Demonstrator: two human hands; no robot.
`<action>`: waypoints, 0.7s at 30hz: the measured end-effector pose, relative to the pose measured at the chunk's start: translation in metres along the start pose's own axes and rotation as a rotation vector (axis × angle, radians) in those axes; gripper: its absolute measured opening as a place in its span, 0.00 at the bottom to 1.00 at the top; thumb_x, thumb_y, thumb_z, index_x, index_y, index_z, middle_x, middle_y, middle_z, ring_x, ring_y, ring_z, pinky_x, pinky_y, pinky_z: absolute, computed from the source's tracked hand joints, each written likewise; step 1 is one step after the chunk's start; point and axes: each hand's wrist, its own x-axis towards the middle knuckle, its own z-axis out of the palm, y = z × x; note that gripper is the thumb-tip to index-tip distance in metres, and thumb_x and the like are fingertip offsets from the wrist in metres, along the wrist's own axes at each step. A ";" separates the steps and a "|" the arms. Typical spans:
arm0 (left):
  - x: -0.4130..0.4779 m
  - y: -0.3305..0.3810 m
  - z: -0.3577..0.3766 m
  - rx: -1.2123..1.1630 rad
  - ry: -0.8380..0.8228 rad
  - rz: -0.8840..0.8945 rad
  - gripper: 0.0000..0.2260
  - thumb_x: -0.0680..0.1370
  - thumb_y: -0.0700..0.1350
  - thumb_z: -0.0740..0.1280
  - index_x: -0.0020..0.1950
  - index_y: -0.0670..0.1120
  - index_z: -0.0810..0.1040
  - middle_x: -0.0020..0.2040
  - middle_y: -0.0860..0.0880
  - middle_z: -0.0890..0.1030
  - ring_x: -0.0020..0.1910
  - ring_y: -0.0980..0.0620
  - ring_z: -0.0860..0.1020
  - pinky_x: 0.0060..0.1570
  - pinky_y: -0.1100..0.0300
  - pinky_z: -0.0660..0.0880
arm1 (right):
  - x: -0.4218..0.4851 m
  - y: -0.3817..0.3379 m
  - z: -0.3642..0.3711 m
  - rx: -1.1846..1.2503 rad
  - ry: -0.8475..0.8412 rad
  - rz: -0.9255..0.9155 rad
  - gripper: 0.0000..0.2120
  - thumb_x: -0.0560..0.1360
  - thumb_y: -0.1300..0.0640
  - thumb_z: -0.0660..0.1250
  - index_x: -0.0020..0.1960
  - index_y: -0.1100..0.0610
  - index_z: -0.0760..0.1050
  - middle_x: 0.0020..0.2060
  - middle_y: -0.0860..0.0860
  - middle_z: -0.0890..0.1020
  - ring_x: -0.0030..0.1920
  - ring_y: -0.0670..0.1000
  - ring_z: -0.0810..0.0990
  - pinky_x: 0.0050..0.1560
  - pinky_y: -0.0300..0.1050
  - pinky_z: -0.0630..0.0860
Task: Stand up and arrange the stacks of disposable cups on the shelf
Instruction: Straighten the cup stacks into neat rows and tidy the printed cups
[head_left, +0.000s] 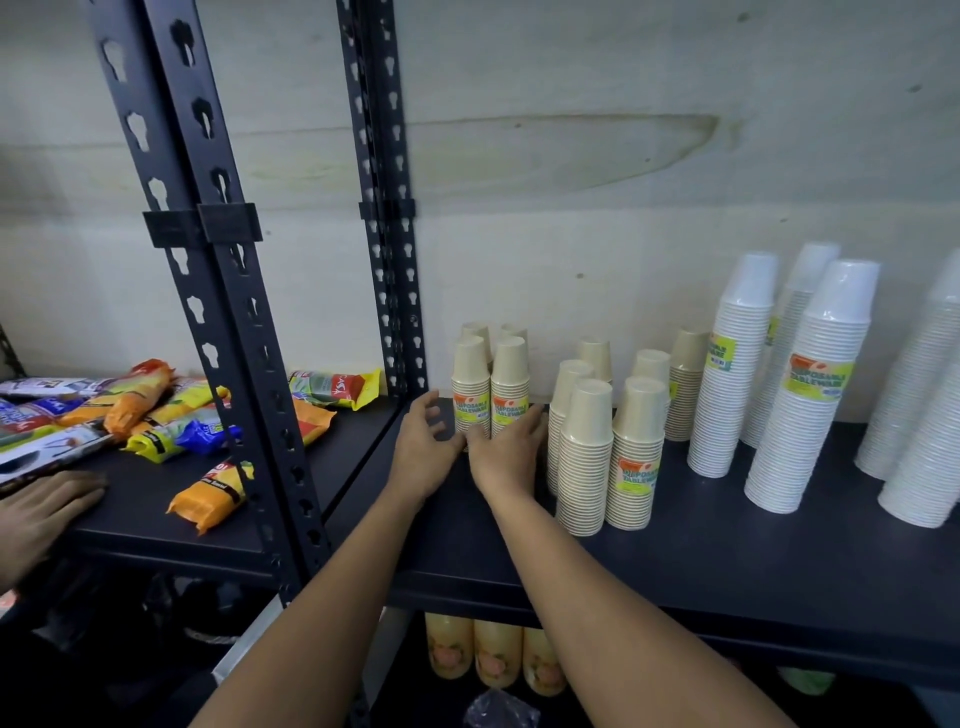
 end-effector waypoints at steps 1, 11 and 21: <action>-0.003 0.003 -0.003 -0.009 0.021 -0.017 0.34 0.76 0.43 0.76 0.79 0.50 0.64 0.70 0.48 0.73 0.65 0.52 0.76 0.62 0.56 0.75 | -0.002 -0.004 0.000 0.016 -0.008 0.005 0.51 0.77 0.50 0.72 0.82 0.60 0.38 0.82 0.57 0.47 0.81 0.58 0.52 0.77 0.53 0.60; -0.049 0.063 -0.040 -0.044 0.170 0.032 0.19 0.80 0.45 0.70 0.71 0.48 0.74 0.62 0.50 0.79 0.56 0.56 0.79 0.48 0.66 0.73 | -0.043 -0.057 -0.035 0.125 -0.042 -0.126 0.41 0.78 0.43 0.66 0.81 0.61 0.52 0.79 0.60 0.58 0.79 0.61 0.59 0.75 0.59 0.64; -0.124 0.108 0.015 -0.151 0.055 0.132 0.11 0.79 0.47 0.71 0.61 0.52 0.79 0.55 0.54 0.84 0.52 0.59 0.82 0.46 0.64 0.80 | -0.100 -0.078 -0.171 0.216 0.047 -0.579 0.16 0.78 0.54 0.67 0.66 0.50 0.74 0.61 0.43 0.76 0.60 0.43 0.79 0.59 0.47 0.80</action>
